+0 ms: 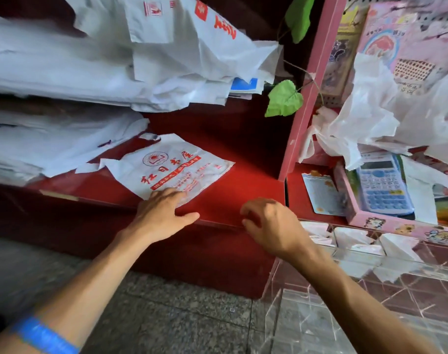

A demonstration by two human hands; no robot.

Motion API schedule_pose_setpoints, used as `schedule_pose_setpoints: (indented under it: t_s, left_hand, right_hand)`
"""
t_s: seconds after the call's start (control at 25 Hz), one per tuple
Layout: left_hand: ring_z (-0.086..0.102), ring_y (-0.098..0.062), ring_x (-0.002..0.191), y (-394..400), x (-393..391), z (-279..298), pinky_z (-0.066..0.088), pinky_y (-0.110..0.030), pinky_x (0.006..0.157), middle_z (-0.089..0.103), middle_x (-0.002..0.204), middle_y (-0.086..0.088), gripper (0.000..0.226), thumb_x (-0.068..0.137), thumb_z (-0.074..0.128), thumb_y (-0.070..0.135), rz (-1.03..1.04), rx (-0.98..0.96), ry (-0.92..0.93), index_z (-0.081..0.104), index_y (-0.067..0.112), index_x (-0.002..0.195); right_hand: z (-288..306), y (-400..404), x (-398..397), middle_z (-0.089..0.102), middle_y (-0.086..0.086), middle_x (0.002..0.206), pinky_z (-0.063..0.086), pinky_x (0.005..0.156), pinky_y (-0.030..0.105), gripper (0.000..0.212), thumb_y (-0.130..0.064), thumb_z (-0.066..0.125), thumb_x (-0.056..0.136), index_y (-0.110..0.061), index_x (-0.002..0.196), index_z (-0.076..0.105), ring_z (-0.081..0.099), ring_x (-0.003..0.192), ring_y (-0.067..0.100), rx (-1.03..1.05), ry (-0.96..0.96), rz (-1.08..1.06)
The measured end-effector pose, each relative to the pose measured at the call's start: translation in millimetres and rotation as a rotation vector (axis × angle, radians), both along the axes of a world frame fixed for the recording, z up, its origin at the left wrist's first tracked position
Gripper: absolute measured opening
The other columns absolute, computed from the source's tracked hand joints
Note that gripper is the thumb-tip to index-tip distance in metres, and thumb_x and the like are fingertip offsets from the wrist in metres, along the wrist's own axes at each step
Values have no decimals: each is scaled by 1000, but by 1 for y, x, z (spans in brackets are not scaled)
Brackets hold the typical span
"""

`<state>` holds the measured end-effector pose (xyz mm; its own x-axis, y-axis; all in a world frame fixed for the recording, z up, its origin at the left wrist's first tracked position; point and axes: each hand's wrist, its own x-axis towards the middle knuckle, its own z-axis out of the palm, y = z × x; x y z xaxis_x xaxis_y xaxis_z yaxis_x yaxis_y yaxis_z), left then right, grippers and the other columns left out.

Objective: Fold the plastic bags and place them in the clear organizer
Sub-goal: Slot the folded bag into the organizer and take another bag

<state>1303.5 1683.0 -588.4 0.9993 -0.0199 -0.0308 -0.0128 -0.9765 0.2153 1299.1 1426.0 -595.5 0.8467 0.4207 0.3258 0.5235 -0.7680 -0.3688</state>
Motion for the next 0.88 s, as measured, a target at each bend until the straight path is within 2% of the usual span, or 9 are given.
schedule_pose_setpoints:
  t_s: [0.12, 0.2, 0.32, 0.4, 0.52, 0.64, 0.72, 0.8, 0.88]
  left_hand:
    - [30, -15, 139, -19, -6, 2, 30, -38, 113, 37, 150, 14, 74, 82, 59, 67, -203, -5, -60, 43, 30, 144]
    - [37, -14, 134, -37, -11, -1, 31, -34, 112, 46, 142, 13, 65, 83, 63, 61, -371, -46, -108, 52, 26, 137]
    - [52, -8, 113, -53, -13, -2, 45, -33, 97, 59, 116, 14, 35, 87, 63, 48, -515, -236, -100, 66, 23, 111]
    - [53, -7, 104, -51, -10, -2, 48, -35, 89, 59, 107, 14, 33, 89, 59, 49, -497, -272, -82, 67, 21, 104]
    - [55, -13, 106, -41, -1, 0, 46, -37, 92, 60, 109, 7, 36, 96, 50, 48, -335, -314, -100, 66, 19, 110]
    - [45, -18, 125, -26, 7, 0, 39, -36, 103, 52, 129, 2, 42, 100, 46, 43, -262, -182, -76, 53, 22, 136]
    - [39, -16, 128, -16, 10, -2, 37, -31, 103, 45, 132, 3, 44, 100, 48, 39, -244, -125, -51, 49, 23, 141]
    - [38, -14, 130, -8, 13, -3, 36, -27, 102, 43, 134, 5, 42, 99, 52, 35, -232, -109, -80, 52, 24, 139]
    - [36, -9, 135, 4, 16, 0, 32, -25, 108, 39, 142, 12, 53, 91, 62, 45, -249, -130, -44, 50, 27, 140]
  right_hand:
    - [-3, 10, 0, 67, -1, 106, 54, 72, 39, 31, -22, 56, 83, -21, 113, 62, 64, 94, 28, 11, -85, -116]
    - [-5, 15, 2, 66, 0, 112, 54, 74, 39, 36, -22, 53, 86, -21, 121, 60, 64, 95, 30, 30, -85, -103]
    - [-9, 18, 8, 65, -6, 120, 50, 81, 41, 37, -41, 36, 96, -27, 121, 60, 63, 103, 27, -16, 37, -36]
    - [-12, 17, 7, 63, -13, 117, 44, 82, 41, 46, -50, 22, 96, -32, 114, 60, 59, 105, 23, -157, 57, -56]
    - [-8, 18, 3, 62, -11, 106, 40, 80, 43, 47, -51, 22, 94, -31, 102, 63, 54, 97, 22, -241, 6, -58]
    - [-5, 16, 6, 62, -5, 91, 41, 79, 42, 36, -43, 34, 91, -23, 88, 63, 52, 88, 23, -103, -30, 31]
    - [-7, 13, 9, 63, -4, 108, 44, 85, 41, 45, -47, 32, 90, -22, 103, 67, 54, 99, 23, -61, 8, -7]
    - [-9, 8, 12, 60, -6, 122, 44, 91, 41, 55, -54, 26, 88, -24, 115, 63, 55, 111, 24, -119, 78, -43]
    - [-9, 4, 13, 56, -8, 133, 42, 97, 41, 64, -65, 26, 86, -27, 126, 58, 52, 120, 23, -210, 106, -11]
